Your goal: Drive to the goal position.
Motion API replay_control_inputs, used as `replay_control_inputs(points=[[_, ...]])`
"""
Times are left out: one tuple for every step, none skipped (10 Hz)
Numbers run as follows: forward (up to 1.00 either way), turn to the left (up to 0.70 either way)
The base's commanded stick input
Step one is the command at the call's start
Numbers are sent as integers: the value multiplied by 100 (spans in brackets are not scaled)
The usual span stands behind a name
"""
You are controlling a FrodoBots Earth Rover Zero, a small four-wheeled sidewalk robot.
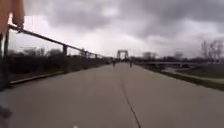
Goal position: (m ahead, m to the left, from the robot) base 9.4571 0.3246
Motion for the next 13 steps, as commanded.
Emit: replay_control_inputs(points=[[100,-25],[100,-10],[100,-2],[100,0],[100,0],[100,0],[100,0],[100,0],[100,0],[100,0],[100,23],[100,32],[100,39]])
